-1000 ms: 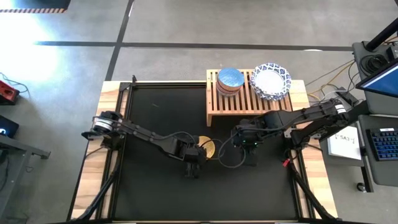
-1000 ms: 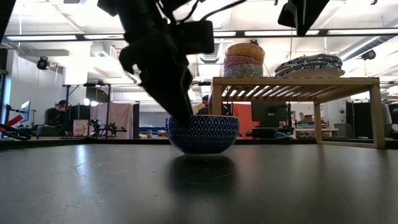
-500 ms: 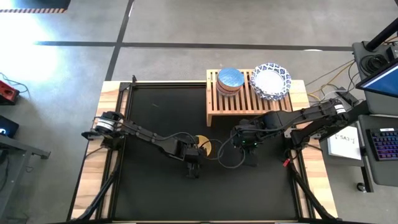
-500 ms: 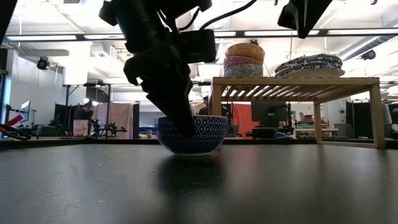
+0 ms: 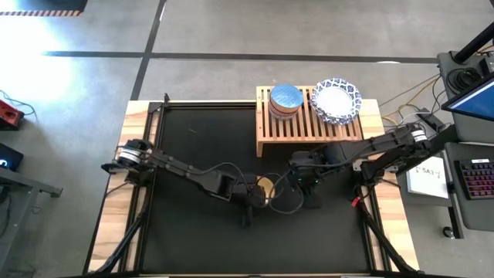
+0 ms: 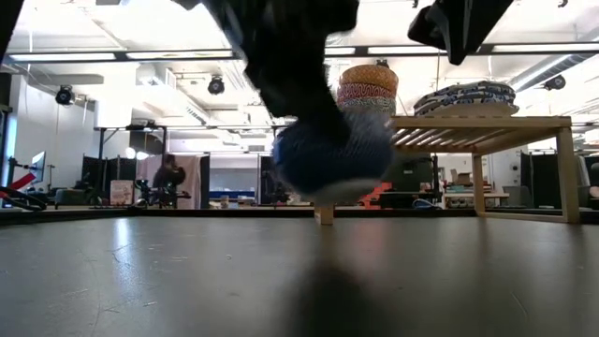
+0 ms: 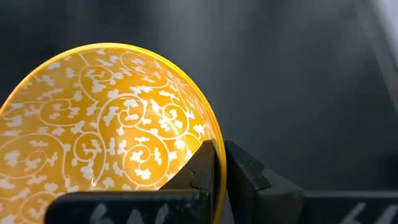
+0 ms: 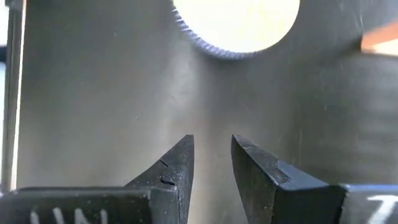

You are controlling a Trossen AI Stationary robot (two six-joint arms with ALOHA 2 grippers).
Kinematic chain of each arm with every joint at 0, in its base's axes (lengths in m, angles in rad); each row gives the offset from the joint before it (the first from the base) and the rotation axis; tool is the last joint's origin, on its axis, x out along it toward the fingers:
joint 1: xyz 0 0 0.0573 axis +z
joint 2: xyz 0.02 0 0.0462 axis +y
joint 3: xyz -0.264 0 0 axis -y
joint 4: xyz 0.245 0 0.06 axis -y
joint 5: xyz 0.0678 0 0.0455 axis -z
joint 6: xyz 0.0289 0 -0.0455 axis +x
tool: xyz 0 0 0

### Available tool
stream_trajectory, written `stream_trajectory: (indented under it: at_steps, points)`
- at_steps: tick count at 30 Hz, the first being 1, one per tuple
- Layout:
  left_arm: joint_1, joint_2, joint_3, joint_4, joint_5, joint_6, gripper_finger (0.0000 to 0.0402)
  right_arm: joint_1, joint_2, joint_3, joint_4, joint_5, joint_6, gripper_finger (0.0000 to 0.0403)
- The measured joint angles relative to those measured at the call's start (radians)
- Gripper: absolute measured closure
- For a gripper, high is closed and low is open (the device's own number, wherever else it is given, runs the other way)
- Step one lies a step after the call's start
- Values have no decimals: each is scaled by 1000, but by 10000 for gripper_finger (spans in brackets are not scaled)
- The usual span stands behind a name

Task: Place and stack bowls onto a shelf
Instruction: Stack the yellow patterned bowl on top of the light blue patterned bowl on the shelf

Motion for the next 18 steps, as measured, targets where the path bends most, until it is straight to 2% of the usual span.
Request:
stream_trajectory:
  at_steps: [5,11,18]
  points:
    - [-34,-1,17,135,48,38,396,30,0,-1,82,-9,-111,307]
    - [-73,-2,18,267,59,46,397,101,0,-1,166,-103,-198,307]
    - [-93,-3,20,377,122,88,397,183,0,-1,300,-106,-245,307]
